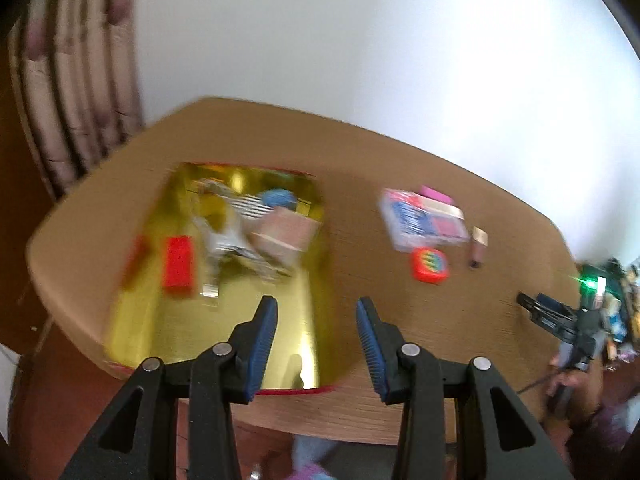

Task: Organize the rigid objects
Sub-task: 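Move the open left tool over the orange tape measure, then grasp the orange tape measure with the left tool and lift it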

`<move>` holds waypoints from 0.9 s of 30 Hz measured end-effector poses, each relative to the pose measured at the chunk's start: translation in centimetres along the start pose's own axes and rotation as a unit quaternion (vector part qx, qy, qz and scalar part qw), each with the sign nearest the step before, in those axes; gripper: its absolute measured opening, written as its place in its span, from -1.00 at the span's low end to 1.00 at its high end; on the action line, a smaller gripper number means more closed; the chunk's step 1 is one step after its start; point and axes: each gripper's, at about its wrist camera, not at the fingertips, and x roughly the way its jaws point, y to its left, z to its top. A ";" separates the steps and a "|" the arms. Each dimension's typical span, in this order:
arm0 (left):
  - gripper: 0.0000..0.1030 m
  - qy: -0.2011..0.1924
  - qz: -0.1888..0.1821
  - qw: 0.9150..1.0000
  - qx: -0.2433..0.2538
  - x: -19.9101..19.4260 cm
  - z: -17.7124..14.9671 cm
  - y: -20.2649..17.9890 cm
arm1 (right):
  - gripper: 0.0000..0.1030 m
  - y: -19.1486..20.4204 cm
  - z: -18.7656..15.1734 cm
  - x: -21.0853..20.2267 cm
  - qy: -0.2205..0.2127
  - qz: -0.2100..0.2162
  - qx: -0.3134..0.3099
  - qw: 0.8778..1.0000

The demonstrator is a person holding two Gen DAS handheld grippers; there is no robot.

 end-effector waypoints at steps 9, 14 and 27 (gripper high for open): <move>-0.19 0.118 -0.066 0.990 0.034 9.3 2.8 -10.2 | 0.64 -0.2 -0.3 -0.5 -0.005 0.070 0.008 0.997; -0.19 0.148 -0.053 0.987 0.040 13.1 4.2 -12.0 | 0.64 -0.8 -0.2 -0.7 -0.013 0.107 0.018 0.994; -0.18 0.187 -0.035 0.981 0.032 17.6 6.2 -11.9 | 0.64 -1.3 -0.1 -0.8 -0.010 0.148 0.025 0.989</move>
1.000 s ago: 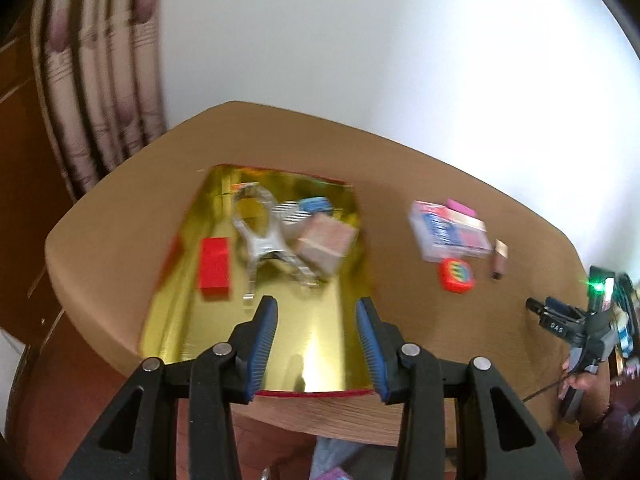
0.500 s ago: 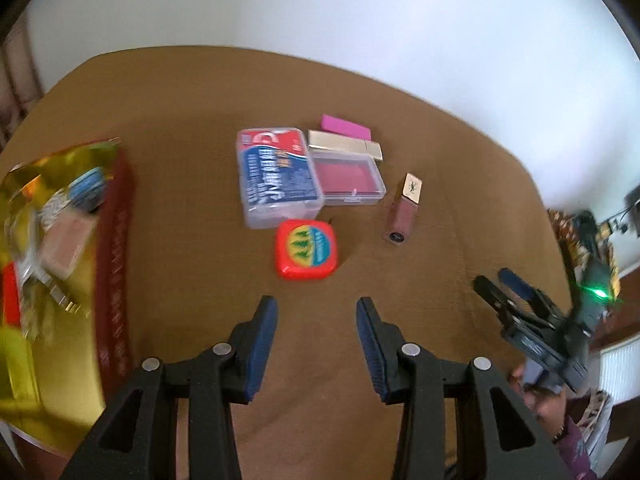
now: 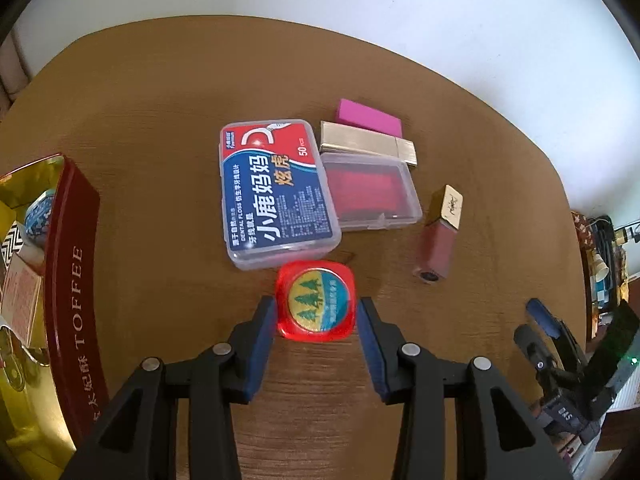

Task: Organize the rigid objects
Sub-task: 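Grasp the orange tape measure with the left tool and lift it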

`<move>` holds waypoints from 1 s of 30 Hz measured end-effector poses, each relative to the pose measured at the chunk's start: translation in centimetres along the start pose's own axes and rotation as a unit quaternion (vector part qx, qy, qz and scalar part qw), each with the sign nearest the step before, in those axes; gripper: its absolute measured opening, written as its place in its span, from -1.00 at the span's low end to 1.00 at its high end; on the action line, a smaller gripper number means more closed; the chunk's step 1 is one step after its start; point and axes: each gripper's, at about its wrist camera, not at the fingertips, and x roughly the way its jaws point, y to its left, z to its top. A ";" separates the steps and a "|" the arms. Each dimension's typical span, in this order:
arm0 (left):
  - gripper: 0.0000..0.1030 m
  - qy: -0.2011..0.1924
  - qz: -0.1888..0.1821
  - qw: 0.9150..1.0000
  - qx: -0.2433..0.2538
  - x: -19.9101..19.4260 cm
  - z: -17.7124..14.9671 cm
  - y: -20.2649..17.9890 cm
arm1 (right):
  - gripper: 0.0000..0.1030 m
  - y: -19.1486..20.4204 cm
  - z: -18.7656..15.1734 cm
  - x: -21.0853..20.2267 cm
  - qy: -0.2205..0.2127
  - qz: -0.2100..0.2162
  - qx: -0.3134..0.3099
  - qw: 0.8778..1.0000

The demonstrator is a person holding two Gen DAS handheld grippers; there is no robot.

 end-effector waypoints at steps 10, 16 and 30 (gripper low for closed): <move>0.00 0.047 0.014 0.999 0.025 2.8 1.3 -1.7 | 0.64 0.0 0.0 0.1 0.007 0.009 0.001 1.000; 0.05 0.064 0.024 0.997 0.029 4.3 3.1 -2.7 | 0.66 0.0 0.0 0.1 0.011 0.011 0.000 1.000; -0.07 0.019 -0.023 0.999 -0.028 2.9 0.0 -0.4 | 0.70 0.1 0.0 0.2 0.016 0.006 0.003 1.000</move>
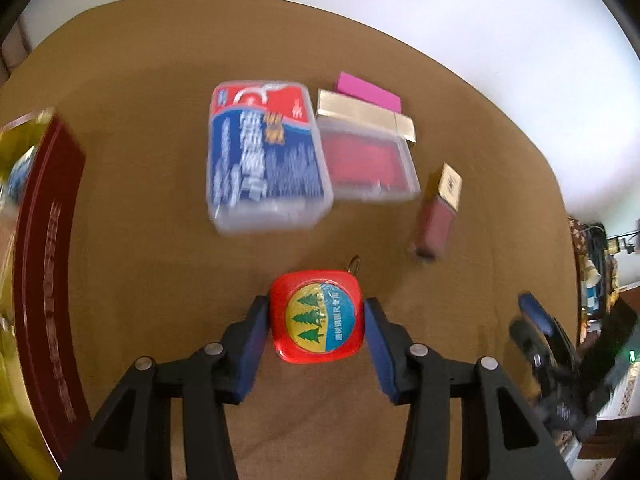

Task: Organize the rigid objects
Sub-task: 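Grasp the orange tape measure with the left tool and lift it, then grasp the YSL lipstick with the right tool while left tool holds the tape measure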

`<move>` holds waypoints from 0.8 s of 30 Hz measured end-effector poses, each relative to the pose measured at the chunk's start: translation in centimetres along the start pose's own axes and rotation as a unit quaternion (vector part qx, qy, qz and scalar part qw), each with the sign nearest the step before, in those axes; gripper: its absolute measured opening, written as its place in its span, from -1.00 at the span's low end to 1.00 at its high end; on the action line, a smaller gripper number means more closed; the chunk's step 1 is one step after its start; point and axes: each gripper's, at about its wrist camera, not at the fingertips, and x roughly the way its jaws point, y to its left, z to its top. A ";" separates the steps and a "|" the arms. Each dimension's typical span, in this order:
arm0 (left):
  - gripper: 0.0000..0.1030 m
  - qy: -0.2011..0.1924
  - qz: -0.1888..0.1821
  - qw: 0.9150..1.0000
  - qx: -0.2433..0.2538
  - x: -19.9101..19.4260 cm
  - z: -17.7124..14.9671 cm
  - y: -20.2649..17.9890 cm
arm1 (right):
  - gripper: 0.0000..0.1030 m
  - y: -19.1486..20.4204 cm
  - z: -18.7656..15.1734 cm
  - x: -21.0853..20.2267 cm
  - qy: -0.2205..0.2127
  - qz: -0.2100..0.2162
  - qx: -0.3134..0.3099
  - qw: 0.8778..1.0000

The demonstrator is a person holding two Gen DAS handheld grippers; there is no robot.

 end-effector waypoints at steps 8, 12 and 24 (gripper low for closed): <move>-0.07 -0.024 -0.002 0.999 -0.034 -2.4 -3.6 3.0 | 0.66 3.5 3.6 2.5 0.017 0.032 0.021 0.999; -0.07 -0.030 -0.003 0.999 -0.040 -2.2 -4.9 3.3 | -0.03 7.2 5.5 5.5 0.053 0.017 -0.003 0.998; -0.06 -0.031 -0.030 0.998 -0.036 -4.4 -7.2 5.2 | -0.12 9.3 7.4 9.6 0.094 -0.047 0.011 0.994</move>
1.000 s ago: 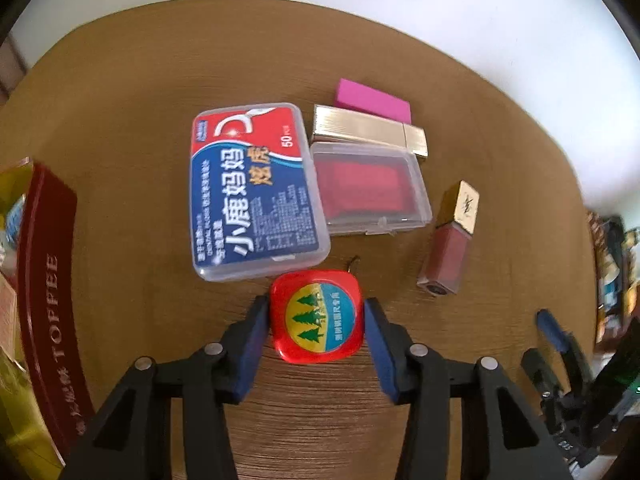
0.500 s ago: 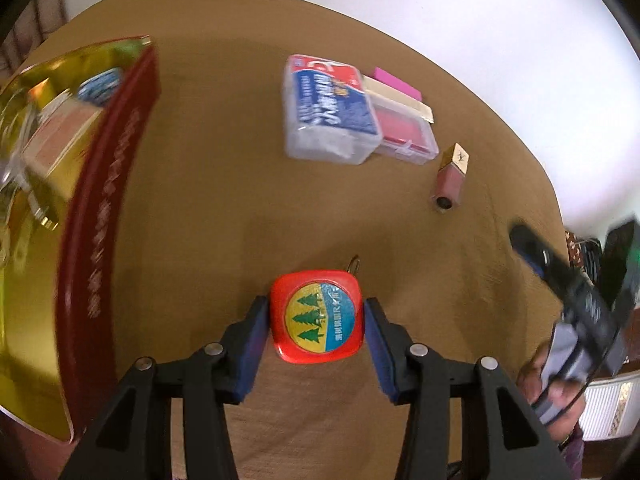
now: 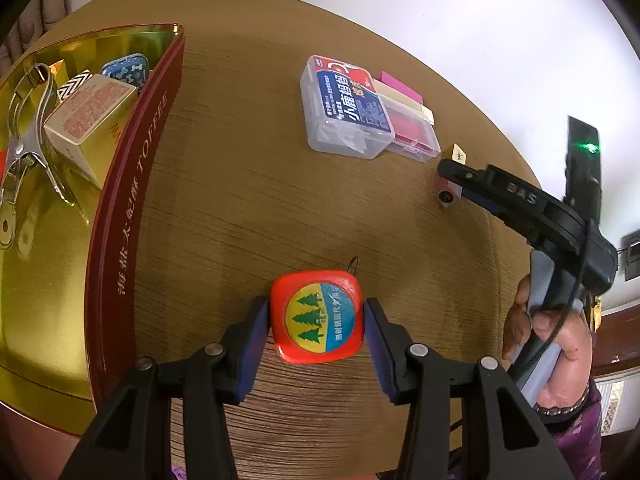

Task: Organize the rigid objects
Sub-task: 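Grasp the YSL lipstick with the right tool while left tool holds the tape measure, then release the tape measure in the tray with left tool while right tool places lipstick there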

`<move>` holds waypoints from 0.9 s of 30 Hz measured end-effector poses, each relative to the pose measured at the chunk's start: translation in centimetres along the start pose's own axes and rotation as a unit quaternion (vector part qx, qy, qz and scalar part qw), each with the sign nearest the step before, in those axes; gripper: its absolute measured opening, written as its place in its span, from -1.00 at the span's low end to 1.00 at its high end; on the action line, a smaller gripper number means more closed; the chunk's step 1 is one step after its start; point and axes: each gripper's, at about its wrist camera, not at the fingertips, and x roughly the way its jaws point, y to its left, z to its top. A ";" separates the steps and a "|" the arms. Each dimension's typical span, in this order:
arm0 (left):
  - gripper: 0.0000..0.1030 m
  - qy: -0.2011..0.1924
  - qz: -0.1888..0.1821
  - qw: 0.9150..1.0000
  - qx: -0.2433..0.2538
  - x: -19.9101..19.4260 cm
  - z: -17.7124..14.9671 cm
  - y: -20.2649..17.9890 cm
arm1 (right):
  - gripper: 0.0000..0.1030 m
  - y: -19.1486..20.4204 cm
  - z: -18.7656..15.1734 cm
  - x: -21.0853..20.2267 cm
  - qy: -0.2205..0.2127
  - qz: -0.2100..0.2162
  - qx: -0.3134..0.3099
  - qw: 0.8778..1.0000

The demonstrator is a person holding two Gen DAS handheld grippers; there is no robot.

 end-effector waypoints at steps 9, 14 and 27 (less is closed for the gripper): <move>-0.06 -0.005 -0.001 1.000 0.005 -1.1 -0.4 0.3 | -0.64 0.9 -0.3 0.5 0.010 -0.046 -0.050 0.998; -0.06 -0.032 -0.002 0.999 0.008 -3.9 -0.8 0.4 | -0.65 -0.9 -2.5 -1.4 0.007 -0.017 -0.057 0.998; -0.06 -0.122 0.091 0.986 -0.067 -14.3 -1.6 10.6 | -0.65 0.1 -4.5 -6.7 0.010 0.075 -0.022 0.997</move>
